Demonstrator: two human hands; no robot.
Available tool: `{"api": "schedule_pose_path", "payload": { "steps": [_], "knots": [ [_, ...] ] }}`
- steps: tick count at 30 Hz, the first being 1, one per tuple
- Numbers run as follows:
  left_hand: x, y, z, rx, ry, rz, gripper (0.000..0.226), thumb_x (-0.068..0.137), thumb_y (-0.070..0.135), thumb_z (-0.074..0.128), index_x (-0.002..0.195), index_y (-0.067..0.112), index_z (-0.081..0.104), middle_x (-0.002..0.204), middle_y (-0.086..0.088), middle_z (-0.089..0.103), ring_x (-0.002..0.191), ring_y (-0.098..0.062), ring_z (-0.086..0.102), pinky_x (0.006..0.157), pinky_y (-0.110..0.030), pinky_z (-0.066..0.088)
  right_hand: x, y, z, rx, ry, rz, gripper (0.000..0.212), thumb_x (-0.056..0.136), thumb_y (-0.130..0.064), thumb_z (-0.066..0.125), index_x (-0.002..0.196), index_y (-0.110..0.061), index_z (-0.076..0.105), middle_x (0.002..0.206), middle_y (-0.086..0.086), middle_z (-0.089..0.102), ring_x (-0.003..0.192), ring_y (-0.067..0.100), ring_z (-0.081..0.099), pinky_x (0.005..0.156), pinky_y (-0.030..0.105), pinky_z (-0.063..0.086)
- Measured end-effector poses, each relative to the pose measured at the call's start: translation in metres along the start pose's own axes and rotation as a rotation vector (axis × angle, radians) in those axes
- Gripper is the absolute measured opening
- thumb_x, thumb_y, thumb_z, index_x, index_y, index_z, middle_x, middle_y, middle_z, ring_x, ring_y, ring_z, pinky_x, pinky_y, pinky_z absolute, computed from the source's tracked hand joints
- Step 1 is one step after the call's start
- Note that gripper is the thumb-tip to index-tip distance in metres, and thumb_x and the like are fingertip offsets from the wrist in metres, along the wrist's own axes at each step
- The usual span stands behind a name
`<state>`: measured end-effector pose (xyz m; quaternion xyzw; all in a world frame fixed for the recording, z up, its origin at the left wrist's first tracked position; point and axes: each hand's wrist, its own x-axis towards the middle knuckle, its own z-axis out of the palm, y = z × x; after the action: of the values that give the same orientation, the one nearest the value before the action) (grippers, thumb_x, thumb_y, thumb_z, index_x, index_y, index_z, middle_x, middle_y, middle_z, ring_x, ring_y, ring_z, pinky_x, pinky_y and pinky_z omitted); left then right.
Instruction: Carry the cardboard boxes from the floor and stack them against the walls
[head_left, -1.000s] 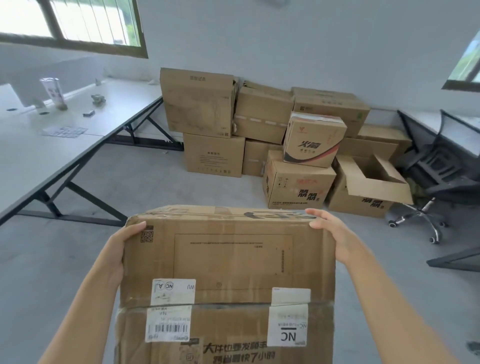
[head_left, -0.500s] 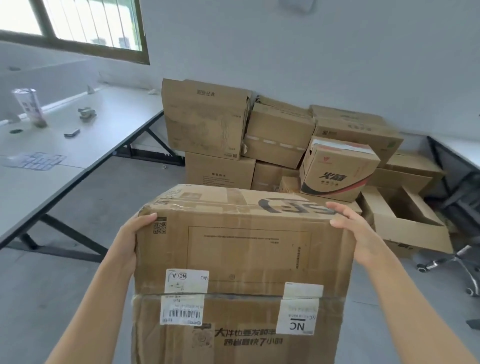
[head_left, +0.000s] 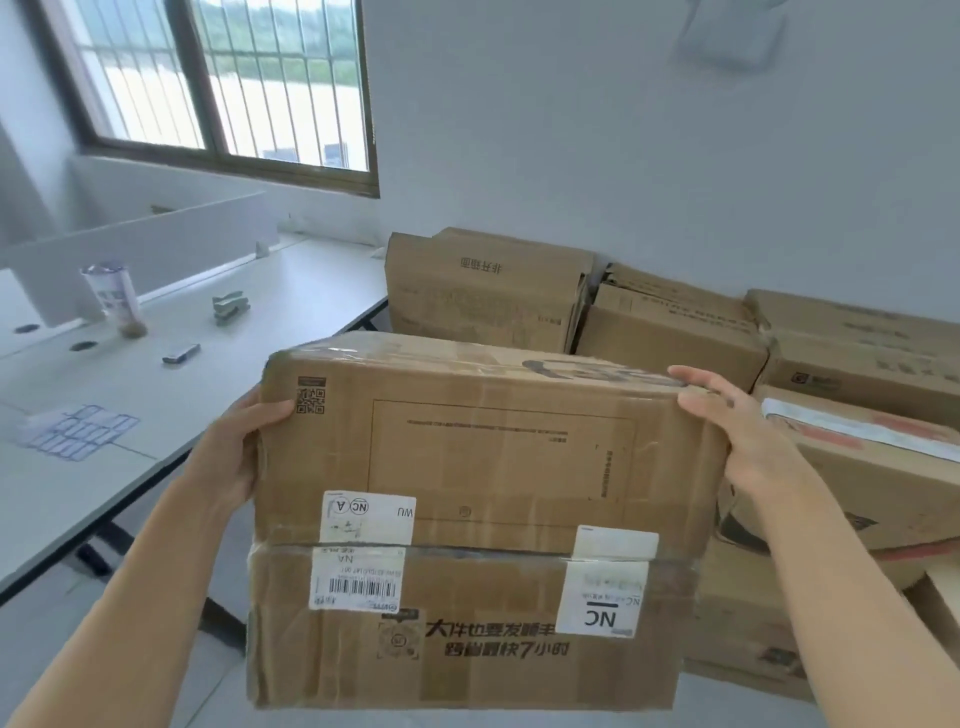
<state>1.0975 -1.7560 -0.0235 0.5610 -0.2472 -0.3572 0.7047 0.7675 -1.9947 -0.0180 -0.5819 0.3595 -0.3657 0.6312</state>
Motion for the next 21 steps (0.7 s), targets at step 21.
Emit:
{"api": "schedule_pose_path", "payload": {
  "steps": [21],
  "knots": [
    [0.499, 0.166, 0.095, 0.033, -0.001, 0.439, 0.057, 0.095, 0.024, 0.045, 0.045, 0.03, 0.071, 0.053, 0.011, 0.067, 0.045, -0.003, 0.063, 0.042, -0.014, 0.049, 0.495, -0.175, 0.067, 0.045, 0.096, -0.408, 0.012, 0.083, -0.036, 0.063, 0.083, -0.024, 0.063, 0.068, -0.011, 0.07, 0.064, 0.005, 0.067, 0.062, 0.025, 0.056]
  ]
}}
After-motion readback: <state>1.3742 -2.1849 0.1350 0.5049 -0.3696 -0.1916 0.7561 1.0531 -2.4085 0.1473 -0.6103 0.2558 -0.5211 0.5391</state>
